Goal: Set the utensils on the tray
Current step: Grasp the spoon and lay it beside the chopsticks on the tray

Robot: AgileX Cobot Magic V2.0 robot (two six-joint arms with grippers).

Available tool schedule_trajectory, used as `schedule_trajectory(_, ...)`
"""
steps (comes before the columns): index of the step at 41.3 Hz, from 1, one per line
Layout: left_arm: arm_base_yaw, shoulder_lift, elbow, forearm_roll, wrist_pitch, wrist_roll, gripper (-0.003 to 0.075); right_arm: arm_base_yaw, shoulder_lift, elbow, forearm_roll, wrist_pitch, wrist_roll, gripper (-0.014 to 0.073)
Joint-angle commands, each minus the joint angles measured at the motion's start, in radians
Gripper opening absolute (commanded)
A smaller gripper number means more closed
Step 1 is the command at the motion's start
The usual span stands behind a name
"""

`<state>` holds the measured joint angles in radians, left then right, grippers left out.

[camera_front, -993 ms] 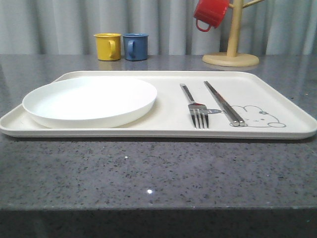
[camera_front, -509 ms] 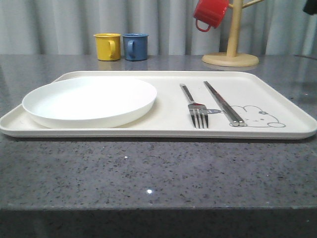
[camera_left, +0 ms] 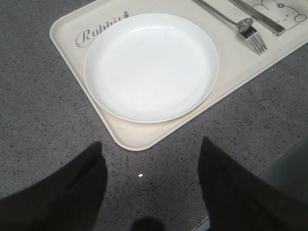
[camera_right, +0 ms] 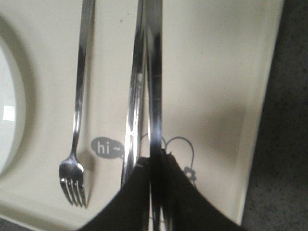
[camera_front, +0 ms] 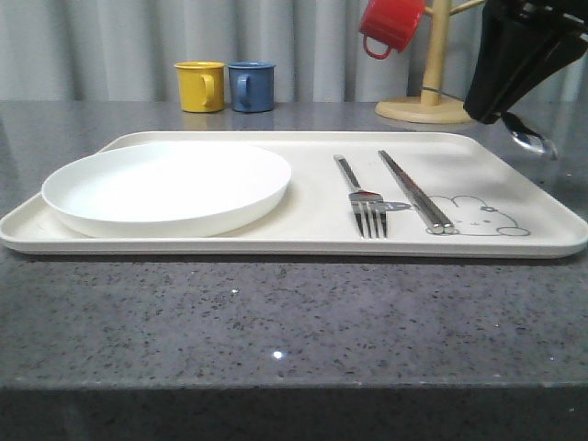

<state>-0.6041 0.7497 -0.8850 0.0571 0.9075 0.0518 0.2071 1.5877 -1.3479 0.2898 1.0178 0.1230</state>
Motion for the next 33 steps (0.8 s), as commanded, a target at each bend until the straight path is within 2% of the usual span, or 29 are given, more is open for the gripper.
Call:
schedule_trajectory(1,-0.008,-0.004,-0.027,0.000,-0.069,-0.009,0.0400,-0.002,-0.005,-0.021,0.005,-0.058,0.004,0.0003)
schedule_trajectory(13,-0.008,-0.004,-0.027,0.000,-0.069,-0.009,0.0400,-0.002,0.088,-0.021,-0.032,-0.079,0.005,0.0007)
schedule_trajectory(26,-0.008,-0.004,-0.027,0.000,-0.069,-0.009,0.0400,-0.002,0.106,-0.021,-0.042,-0.098,0.016,0.0012)
schedule_trajectory(30,-0.008,-0.004,-0.027,0.000,-0.069,-0.009,0.0400,-0.002,0.106,-0.021,-0.042,-0.098,0.016,0.0077)
schedule_trajectory(33,-0.008,-0.004,-0.027,0.000,-0.069,-0.009,0.0400,-0.002,0.106,-0.021,-0.042,-0.098,0.016,0.0173)
